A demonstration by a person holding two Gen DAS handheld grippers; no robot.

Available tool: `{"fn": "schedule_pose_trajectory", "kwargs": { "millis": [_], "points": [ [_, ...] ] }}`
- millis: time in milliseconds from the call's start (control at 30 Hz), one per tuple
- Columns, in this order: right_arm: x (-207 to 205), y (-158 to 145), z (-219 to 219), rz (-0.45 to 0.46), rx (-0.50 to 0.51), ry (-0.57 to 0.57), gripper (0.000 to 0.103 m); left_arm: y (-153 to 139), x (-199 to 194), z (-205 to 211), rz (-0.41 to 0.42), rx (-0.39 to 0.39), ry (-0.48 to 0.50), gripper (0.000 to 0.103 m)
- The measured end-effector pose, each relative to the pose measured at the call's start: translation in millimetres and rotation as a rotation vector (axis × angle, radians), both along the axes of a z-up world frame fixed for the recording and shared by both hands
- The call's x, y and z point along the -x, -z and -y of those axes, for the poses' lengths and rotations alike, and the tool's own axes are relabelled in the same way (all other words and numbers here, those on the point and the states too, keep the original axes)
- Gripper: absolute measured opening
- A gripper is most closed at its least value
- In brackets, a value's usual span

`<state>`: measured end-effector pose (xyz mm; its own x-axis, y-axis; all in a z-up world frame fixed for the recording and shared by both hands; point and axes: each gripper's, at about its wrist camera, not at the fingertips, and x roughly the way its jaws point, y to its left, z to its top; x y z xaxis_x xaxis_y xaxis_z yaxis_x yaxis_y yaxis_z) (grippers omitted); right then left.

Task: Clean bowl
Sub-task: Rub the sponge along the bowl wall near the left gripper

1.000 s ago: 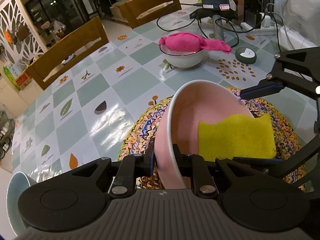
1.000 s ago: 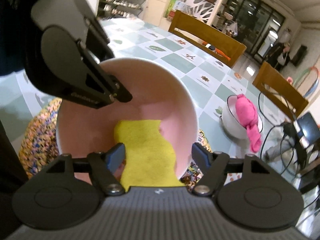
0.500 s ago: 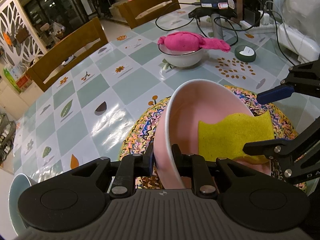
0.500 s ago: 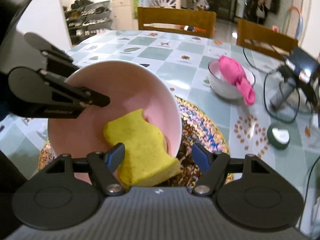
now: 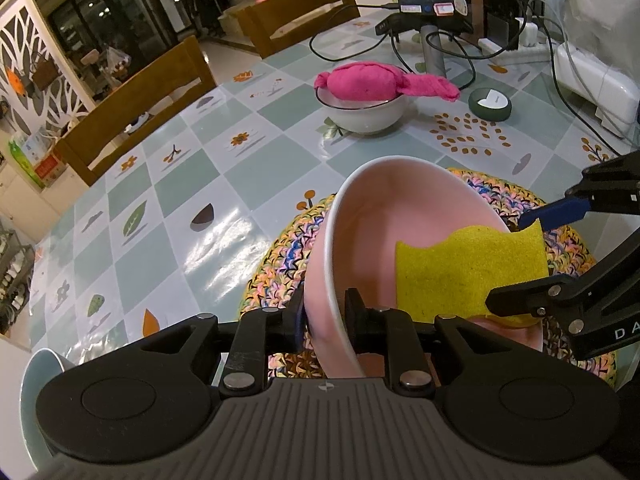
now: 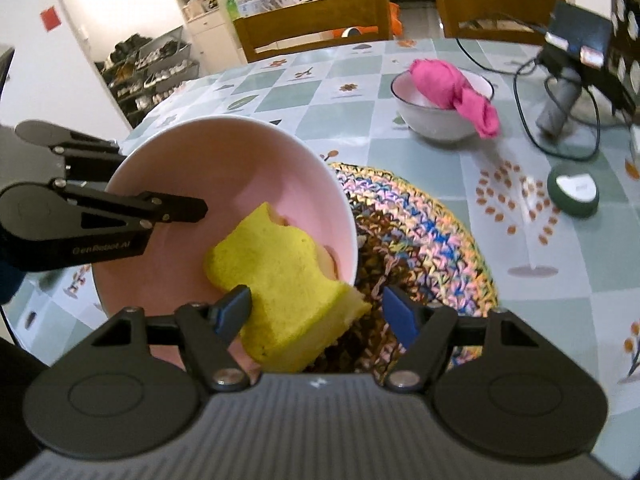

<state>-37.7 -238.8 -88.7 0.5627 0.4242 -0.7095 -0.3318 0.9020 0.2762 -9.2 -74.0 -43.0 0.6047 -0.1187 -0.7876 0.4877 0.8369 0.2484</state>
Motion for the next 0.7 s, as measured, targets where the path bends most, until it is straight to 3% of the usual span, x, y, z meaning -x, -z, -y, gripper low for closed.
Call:
{"fn": "schedule_pose_trajectory", "kwargs": {
  "millis": [167, 700],
  "points": [
    [5.2, -3.6, -3.0, 0.007, -0.008, -0.011, 0.054, 0.3, 1.0, 0.1, 0.002, -0.003, 0.002, 0.023],
    [21.8, -24.4, -9.3, 0.072, 0.043, -0.099, 0.038, 2.0, 1.9, -1.2, 0.008, -0.001, 0.002, 0.024]
  ]
}}
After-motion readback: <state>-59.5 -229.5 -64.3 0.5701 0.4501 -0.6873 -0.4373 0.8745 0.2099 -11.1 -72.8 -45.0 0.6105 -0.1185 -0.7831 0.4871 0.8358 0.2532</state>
